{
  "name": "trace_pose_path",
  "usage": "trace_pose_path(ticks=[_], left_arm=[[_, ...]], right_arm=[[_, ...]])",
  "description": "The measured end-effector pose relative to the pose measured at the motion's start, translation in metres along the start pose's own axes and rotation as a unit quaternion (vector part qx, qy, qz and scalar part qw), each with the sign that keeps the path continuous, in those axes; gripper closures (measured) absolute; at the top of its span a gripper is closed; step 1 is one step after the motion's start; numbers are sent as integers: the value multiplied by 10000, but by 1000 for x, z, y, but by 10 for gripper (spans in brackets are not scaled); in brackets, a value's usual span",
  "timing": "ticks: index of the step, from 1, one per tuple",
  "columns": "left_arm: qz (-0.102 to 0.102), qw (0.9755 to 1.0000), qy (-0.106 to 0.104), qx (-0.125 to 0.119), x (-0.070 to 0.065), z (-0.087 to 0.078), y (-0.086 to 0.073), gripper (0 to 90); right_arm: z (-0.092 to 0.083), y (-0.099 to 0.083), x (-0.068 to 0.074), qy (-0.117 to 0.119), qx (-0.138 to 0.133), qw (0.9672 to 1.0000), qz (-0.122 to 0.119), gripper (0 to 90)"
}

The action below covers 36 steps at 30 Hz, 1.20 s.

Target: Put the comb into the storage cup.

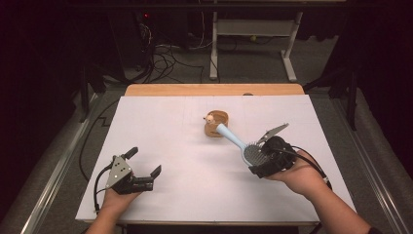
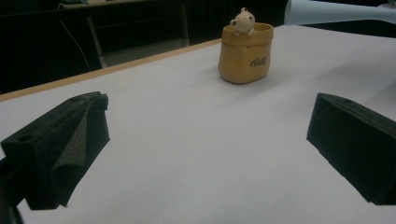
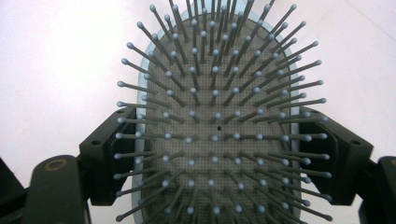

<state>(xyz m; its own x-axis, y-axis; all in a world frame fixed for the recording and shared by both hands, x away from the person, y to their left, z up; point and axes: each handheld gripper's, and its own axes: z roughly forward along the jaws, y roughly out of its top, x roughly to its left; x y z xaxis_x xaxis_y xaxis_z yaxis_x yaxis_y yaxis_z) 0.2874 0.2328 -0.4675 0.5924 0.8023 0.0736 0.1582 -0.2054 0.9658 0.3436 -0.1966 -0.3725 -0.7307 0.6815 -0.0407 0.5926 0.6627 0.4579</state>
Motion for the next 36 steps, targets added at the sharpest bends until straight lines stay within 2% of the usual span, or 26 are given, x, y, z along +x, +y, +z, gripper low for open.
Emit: trace_pose_path(ticks=[7,10,16,20,21,24,25,27,28,31,32,33,34,35,36], left_arm=[[221,9998,1,14,-8,5,1,1],[164,9999,-37,-16,-10,6,1,1],[199,9998,-2,-66,-12,8,3,1],[331,9993,132,-61,-12,12,9,1],[436,9989,188,-44,-13,15,13,2],[486,9987,163,-27,-14,19,18,2],[563,9982,196,-24,-15,21,21,2],[874,9956,342,-35,-20,28,27,2],[874,9956,342,-35,-20,28,27,2],[1088,9931,444,-58,-26,35,30,2],[1242,9905,586,0,-31,40,28,2],[1296,9895,643,45,-33,42,26,2],[1296,9895,643,45,-33,42,26,2],[1381,9875,757,113,-37,46,22,2],[1381,9875,757,113,-37,46,22,1]], right_arm=[[15,14,18,170,32,9995,-252,211],[21,19,23,225,30,9992,-343,211],[32,28,32,309,38,9982,-505,211],[41,35,39,351,48,9976,-592,211],[45,38,41,369,46,9972,-649,211],[47,42,43,365,62,9970,-674,211],[48,43,43,365,48,9970,-684,211],[48,46,43,378,40,9969,-683,210],[47,47,43,384,37,9969,-682,210],[47,49,43,394,26,9969,-683,210],[47,50,44,419,8,9966,-708,210],[46,50,45,431,13,9966,-702,210],[47,51,45,440,-3,9964,-718,210],[47,51,45,450,-10,9964,-724,210],[47,51,45,450,-10,9964,-724,210]])
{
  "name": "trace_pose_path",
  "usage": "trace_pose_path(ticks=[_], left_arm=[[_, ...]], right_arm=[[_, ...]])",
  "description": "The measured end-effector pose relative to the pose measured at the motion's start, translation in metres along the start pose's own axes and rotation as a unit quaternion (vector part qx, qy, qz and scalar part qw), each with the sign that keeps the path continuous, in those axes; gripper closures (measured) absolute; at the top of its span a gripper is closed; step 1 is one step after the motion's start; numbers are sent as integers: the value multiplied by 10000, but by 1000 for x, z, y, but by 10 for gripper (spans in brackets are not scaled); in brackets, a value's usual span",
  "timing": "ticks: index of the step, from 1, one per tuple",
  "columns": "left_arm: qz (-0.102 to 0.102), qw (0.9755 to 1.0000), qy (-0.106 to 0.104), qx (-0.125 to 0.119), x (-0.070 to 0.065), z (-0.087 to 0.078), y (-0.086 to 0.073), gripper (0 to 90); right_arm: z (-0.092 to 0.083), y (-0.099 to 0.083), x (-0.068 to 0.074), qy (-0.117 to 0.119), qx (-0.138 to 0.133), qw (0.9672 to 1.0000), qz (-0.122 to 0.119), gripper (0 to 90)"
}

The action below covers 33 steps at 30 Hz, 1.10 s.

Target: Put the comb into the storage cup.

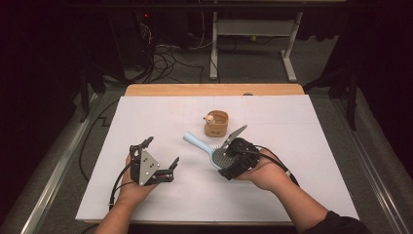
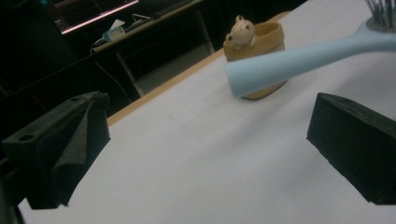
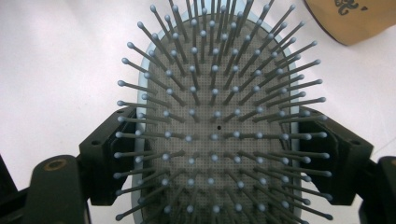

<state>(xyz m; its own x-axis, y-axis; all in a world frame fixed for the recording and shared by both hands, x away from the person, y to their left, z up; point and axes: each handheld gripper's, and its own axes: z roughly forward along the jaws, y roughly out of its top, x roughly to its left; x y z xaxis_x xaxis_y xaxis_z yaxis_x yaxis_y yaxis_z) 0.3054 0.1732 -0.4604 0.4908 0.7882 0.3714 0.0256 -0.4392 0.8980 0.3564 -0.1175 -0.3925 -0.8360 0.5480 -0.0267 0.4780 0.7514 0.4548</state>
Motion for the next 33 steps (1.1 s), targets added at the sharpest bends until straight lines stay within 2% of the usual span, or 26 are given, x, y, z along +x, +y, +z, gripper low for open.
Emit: trace_pose_path(ticks=[3,5,8,18,23,26,30,33], left_arm=[[227,9995,181,144,-7,3,-3,1],[355,9990,191,173,-13,5,-5,1],[365,9990,163,189,-15,5,-7,1],[701,9972,185,187,-31,6,-8,1],[763,9968,158,151,-36,6,-6,2],[827,9962,218,140,-38,6,-7,3],[817,9962,237,169,-37,7,-7,3],[909,9952,332,160,-38,6,-8,3]], right_arm=[[0,1,1,4,16,10000,-6,210],[0,3,1,25,13,10000,-41,210],[1,4,2,42,8,10000,-78,210],[2,9,10,96,-6,9998,-173,210],[2,12,13,131,-2,9996,-235,210],[3,14,15,152,-11,9996,-255,210],[4,16,18,176,-10,9994,-283,210],[6,19,20,208,2,9993,-312,210]])
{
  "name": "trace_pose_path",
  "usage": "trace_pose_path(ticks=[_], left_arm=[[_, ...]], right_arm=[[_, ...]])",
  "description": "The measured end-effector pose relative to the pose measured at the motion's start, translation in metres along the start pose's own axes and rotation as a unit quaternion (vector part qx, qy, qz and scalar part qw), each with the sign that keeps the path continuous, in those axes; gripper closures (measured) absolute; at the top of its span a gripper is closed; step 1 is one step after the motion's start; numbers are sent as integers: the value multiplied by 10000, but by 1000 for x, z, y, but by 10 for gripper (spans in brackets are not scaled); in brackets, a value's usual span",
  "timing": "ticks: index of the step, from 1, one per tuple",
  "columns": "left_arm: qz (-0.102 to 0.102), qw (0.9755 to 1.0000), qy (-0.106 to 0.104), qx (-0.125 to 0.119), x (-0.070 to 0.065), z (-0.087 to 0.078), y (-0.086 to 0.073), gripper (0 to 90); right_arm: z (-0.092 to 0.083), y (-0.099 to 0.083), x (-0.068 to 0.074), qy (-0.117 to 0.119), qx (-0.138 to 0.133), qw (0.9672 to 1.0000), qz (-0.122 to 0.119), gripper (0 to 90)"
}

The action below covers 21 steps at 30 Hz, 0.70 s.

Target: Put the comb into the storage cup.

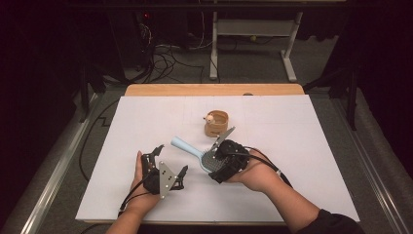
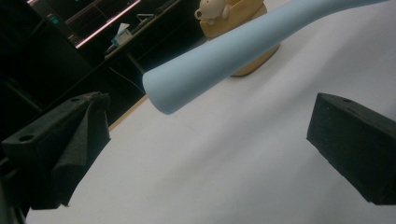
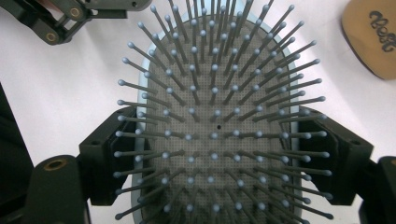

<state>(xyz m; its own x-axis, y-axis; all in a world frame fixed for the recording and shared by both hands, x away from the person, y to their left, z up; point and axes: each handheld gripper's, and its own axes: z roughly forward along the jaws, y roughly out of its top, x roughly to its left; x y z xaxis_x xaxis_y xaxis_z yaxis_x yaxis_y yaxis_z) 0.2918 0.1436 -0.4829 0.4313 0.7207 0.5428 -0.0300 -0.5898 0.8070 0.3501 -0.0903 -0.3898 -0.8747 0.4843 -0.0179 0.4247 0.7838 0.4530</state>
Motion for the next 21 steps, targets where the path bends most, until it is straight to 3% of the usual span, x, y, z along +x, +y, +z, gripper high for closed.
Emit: trace_pose_path(ticks=[13,21], left_arm=[[196,9998,22,-60,-4,-1,1,67],[473,9988,-5,-91,-9,-2,2,153]], right_arm=[[7,15,7,37,60,9999,-110,210],[14,23,10,76,122,9998,-159,209]])
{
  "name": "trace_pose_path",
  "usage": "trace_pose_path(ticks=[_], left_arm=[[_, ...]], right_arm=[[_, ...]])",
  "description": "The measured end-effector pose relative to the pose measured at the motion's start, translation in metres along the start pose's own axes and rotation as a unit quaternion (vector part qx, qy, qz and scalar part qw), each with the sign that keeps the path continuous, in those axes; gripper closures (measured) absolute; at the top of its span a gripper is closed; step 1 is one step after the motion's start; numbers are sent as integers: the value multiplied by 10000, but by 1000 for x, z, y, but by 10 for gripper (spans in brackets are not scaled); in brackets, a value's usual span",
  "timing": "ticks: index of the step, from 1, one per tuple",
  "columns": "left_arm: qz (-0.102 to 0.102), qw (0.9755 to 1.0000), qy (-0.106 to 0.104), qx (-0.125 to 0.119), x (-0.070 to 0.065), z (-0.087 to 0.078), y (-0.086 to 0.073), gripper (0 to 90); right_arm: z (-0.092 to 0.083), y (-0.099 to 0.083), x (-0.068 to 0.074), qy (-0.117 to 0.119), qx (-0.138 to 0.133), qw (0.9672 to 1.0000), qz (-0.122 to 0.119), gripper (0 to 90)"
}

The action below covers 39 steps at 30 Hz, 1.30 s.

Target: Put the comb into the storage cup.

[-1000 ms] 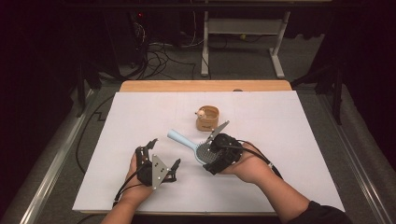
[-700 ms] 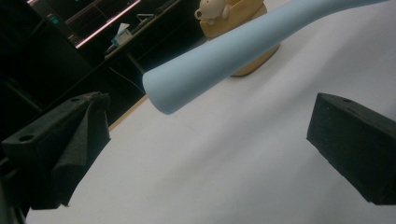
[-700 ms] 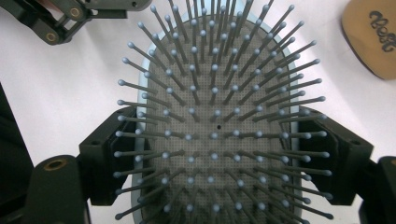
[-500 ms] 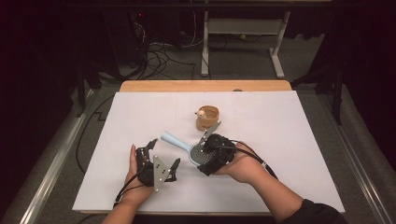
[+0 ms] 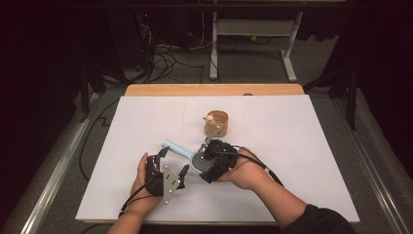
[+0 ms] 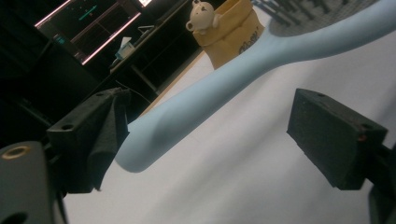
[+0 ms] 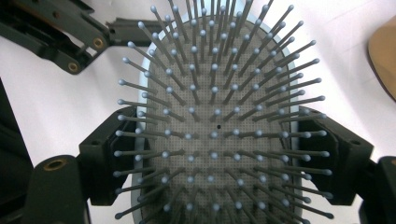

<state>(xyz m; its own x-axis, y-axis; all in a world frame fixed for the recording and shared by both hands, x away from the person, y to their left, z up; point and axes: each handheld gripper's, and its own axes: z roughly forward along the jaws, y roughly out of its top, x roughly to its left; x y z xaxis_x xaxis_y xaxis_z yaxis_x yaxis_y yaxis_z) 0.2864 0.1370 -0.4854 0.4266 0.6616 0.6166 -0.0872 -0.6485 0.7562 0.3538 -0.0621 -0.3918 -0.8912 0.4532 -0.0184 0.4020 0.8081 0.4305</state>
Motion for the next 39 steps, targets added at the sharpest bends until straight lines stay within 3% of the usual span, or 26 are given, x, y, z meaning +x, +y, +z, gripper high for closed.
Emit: trace_pose_path(ticks=[13,22,39], left_arm=[[214,9998,-63,8,-5,2,0,210],[549,9983,-184,33,-10,2,0,335],[975,9951,-141,-23,-14,1,1,519]], right_arm=[[7,12,4,113,69,9999,7,209],[12,18,7,183,94,9998,-42,209],[15,20,7,211,132,9997,53,208]])
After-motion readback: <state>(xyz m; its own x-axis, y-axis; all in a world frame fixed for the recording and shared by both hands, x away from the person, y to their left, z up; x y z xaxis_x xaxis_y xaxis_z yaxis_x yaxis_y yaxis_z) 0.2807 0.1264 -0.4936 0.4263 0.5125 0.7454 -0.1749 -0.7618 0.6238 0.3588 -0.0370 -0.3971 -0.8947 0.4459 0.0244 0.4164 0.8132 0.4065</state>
